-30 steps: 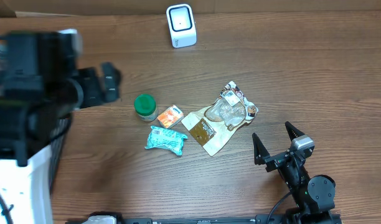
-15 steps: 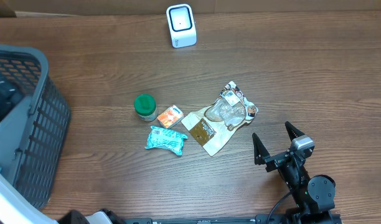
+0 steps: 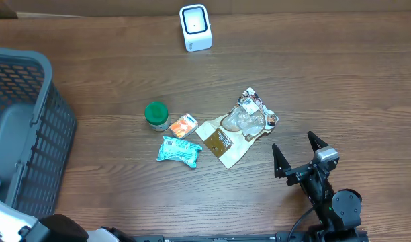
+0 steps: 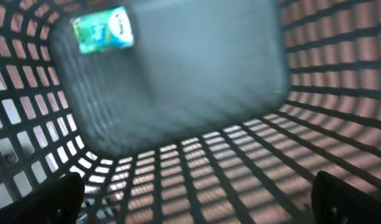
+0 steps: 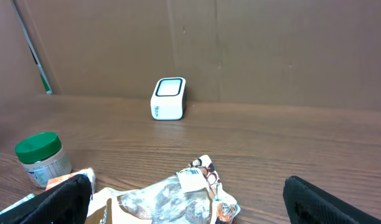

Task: Scan the item barcode
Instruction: 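Raise the left gripper and swing it back into the basket, then grasp the green Kleenex tissue pack in the basket with left gripper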

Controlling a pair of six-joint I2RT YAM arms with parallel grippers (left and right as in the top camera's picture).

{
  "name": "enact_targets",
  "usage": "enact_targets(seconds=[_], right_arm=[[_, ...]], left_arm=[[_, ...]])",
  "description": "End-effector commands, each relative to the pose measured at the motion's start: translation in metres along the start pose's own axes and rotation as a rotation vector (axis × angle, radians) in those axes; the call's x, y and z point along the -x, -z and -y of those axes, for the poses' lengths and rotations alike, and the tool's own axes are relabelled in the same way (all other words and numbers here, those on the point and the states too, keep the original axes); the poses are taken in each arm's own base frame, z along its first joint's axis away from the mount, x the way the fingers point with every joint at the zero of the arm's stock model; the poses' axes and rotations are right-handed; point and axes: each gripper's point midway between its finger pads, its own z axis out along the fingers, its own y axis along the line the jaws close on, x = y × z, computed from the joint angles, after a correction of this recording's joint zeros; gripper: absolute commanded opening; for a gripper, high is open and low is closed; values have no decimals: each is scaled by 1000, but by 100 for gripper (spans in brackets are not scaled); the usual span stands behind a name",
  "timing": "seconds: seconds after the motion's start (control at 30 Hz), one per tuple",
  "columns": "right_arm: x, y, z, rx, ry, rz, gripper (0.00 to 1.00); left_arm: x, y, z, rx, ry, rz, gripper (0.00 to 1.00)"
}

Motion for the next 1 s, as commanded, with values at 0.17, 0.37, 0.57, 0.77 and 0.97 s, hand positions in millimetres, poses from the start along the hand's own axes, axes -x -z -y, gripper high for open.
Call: enact_targets(seconds=[0.17, 0.37, 0.57, 0.77, 0.97], right_arm=[[-2, 0, 1, -2, 0, 3, 100], [-2, 0, 1, -2, 0, 3, 100], [-2, 0, 1, -2, 0, 3, 100], [-2, 0, 1, -2, 0, 3, 100], [-2, 0, 1, -2, 0, 3, 100]], left_arm=[[-12, -59, -42, 127, 69, -89, 100], [-8, -85, -61, 164, 86, -73, 100], [-3, -110, -64, 162, -27, -68, 100], [7, -136, -68, 176, -127, -59, 98], [24, -155, -84, 273, -145, -35, 95]])
